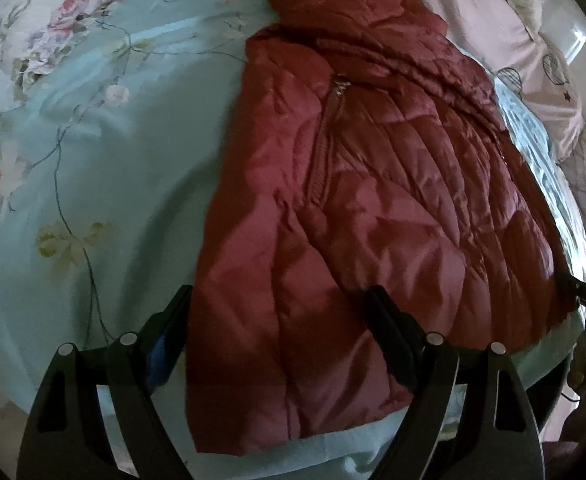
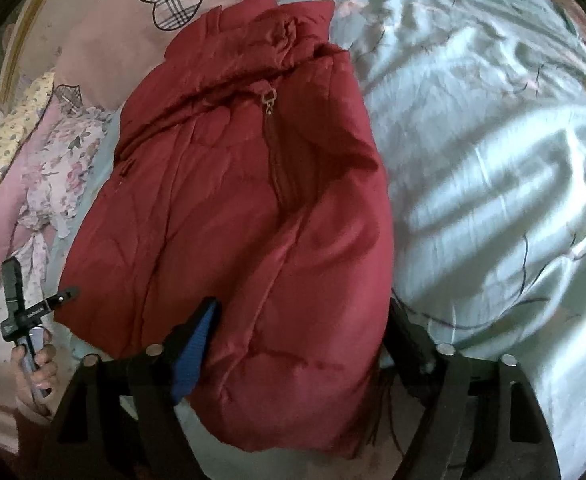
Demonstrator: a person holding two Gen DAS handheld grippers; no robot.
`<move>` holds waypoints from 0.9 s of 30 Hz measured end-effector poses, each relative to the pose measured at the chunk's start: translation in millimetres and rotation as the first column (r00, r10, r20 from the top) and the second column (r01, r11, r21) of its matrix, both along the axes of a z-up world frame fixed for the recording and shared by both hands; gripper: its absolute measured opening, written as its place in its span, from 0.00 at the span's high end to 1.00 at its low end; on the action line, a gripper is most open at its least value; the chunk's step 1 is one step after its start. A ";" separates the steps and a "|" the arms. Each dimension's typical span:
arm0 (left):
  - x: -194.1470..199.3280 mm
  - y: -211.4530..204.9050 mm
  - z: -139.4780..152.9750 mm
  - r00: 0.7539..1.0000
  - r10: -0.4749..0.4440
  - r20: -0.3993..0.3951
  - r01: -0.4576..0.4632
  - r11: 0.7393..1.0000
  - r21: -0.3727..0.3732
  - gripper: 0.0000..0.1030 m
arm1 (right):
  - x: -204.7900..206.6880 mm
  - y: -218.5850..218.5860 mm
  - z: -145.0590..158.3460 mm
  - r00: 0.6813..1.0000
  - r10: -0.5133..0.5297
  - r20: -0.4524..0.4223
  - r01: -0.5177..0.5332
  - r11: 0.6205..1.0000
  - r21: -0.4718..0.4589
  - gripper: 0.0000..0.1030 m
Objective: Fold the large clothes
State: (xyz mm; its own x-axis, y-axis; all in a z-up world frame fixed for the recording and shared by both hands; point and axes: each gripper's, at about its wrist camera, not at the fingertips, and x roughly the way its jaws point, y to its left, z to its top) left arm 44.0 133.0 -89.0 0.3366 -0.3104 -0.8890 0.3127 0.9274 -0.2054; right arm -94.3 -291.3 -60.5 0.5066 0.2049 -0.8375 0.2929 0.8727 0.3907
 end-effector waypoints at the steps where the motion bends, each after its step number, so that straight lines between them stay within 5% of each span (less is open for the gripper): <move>1: -1.1 -0.2 -0.6 1.000 -0.006 0.000 0.006 1.000 0.000 0.17 | -1.6 -0.8 -0.7 1.000 0.001 -0.002 -0.001 1.000 0.005 0.32; 6: -5.8 1.8 -2.6 1.000 -0.029 0.001 0.029 1.000 -0.010 0.17 | -11.8 -4.7 -0.3 1.000 0.002 0.011 -0.002 0.999 0.034 0.50; 14: -3.6 7.0 -11.5 0.998 -0.043 -0.043 0.039 0.995 -0.089 0.18 | -12.2 -6.4 -5.3 1.000 -0.012 0.026 0.010 0.997 0.073 0.47; 22: -13.8 -2.5 -4.5 0.995 -0.096 0.008 0.096 0.989 -0.113 0.71 | -15.8 -1.4 0.2 0.998 0.002 0.056 -0.006 0.998 0.059 0.64; 27: -19.2 -6.5 4.7 0.993 -0.108 0.051 0.112 0.989 -0.098 0.79 | -19.9 -0.4 5.9 0.997 0.007 0.079 -0.012 0.998 0.062 0.71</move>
State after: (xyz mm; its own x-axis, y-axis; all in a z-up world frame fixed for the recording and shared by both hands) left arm 24.8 126.5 -84.3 0.3347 -0.4350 -0.8359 0.4229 0.8621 -0.2793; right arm -114.1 -291.6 -54.7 0.5683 0.2602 -0.7806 0.2512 0.8485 0.4658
